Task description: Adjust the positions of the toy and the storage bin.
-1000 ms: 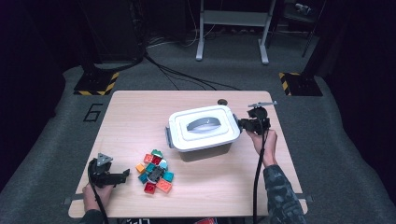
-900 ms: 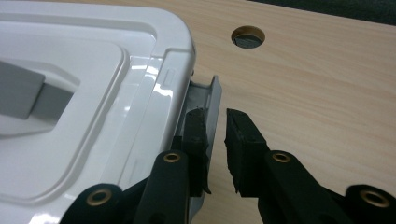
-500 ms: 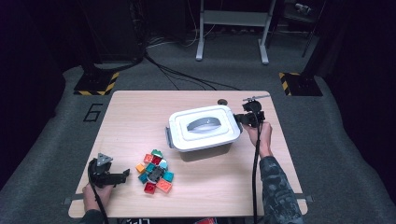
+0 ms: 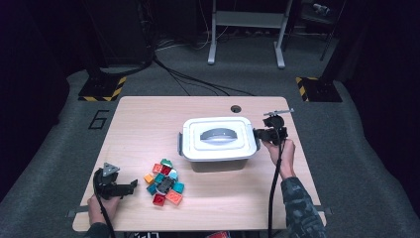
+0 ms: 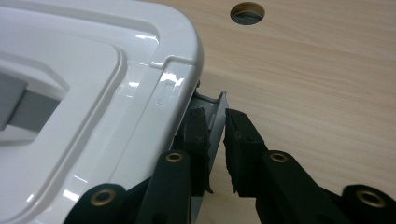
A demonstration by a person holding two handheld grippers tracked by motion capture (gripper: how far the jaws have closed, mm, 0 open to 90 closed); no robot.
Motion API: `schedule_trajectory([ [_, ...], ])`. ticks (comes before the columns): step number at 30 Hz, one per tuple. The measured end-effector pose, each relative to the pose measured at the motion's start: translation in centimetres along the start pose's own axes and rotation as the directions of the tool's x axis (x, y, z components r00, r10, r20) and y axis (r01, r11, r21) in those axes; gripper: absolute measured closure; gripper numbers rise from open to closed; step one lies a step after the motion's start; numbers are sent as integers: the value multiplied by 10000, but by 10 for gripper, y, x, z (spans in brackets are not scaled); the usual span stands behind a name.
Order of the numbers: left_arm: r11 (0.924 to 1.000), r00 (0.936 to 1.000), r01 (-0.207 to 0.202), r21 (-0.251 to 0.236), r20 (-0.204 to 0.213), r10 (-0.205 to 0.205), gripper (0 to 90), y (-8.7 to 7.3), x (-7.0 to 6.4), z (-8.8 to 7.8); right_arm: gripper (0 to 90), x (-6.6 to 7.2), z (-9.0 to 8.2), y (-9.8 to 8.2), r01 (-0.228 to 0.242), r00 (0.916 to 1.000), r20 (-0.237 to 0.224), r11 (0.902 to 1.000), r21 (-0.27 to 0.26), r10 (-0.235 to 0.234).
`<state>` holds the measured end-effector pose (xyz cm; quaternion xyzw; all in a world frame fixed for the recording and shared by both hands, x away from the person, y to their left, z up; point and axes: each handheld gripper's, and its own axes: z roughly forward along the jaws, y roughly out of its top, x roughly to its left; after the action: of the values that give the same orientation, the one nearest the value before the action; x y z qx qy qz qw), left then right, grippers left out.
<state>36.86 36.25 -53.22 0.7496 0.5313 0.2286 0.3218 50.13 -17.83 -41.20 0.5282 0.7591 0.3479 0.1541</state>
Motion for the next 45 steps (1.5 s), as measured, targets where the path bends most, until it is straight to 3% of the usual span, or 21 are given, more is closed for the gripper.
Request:
schedule_trajectory([
  [1,10000,10000,21,0,5,-21,15,0,0,0,758,-2,-2,-1,24,9999,-99,10000,17,-23],
  [2,10000,10000,0,34,-2,0,14,0,0,0,644,-9,-5,-4,133,9995,-276,9998,-139,-136],
  [4,10000,10000,9,-6,0,-9,15,0,0,0,532,-15,-11,-5,128,9986,-516,9994,-312,-144],
  [7,10000,10000,7,-6,6,-7,15,0,0,0,365,-18,-25,-3,542,9963,-630,9968,-579,-578],
  [11,10000,10000,5,8,8,-5,15,0,0,0,216,-9,-39,4,1130,9882,-954,9907,-759,-1200],
  [14,10000,10000,9,-9,-1,-9,15,0,0,0,165,7,-42,10,1881,9732,-1202,9793,-749,-1961],
  [18,10000,10000,12,-10,-2,-12,15,0,0,0,165,39,-37,19,3121,9364,-1499,9483,-579,-3173],
  [20,10000,10000,16,-15,-2,-16,15,0,0,0,174,54,-32,26,3688,9132,-1645,9278,-557,-3729],
  [21,10000,10000,26,-21,-3,-26,15,0,0,0,181,64,-28,31,4066,8947,-1766,9118,-577,-4102],
  [24,10000,10000,16,-12,-3,-16,15,0,0,0,189,77,-20,38,4375,8766,-1973,8976,-529,-4389],
  [28,10000,10000,22,-22,-4,-22,15,0,0,0,204,91,-9,44,4935,8399,-2341,8685,-464,-4897],
  [30,10000,10000,13,-9,-1,-13,15,0,0,0,234,97,-3,45,5053,8345,-2376,8624,-297,-4971],
  [31,10000,10000,9,-10,-2,-9,15,0,0,0,269,99,-1,44,5011,8365,-2418,8650,-255,-4917],
  [33,10000,10000,6,7,3,-6,15,0,0,0,368,100,2,44,5297,8197,-2480,8480,-144,-5163],
  [34,10000,10000,10,-9,-2,-10,15,0,0,0,412,101,3,43,5352,8160,-2503,8446,-136,-5210],
  [35,10000,10000,-1,57,-3,1,15,0,0,0,451,102,4,42,5409,8168,-2321,8410,-101,-5281],
  [36,10000,10000,-1,46,-2,1,15,0,0,0,455,103,4,42,5321,8236,-2269,8467,-85,-5198],
  [38,10000,10000,4,-10,-1,-4,15,0,0,0,468,101,3,42,5449,8135,-2340,8384,-133,-5324],
  [41,10000,10000,6,28,-6,-6,15,0,0,0,486,102,2,41,5347,8183,-2446,8450,-82,-5201],
  [44,10000,10000,14,-11,2,-14,15,0,0,0,514,103,0,39,5473,8100,-2527,8369,14,-5292],
  [45,10000,10000,13,-15,-4,-13,15,0,0,0,518,104,0,38,5435,8121,-2549,8394,33,-5248],
])
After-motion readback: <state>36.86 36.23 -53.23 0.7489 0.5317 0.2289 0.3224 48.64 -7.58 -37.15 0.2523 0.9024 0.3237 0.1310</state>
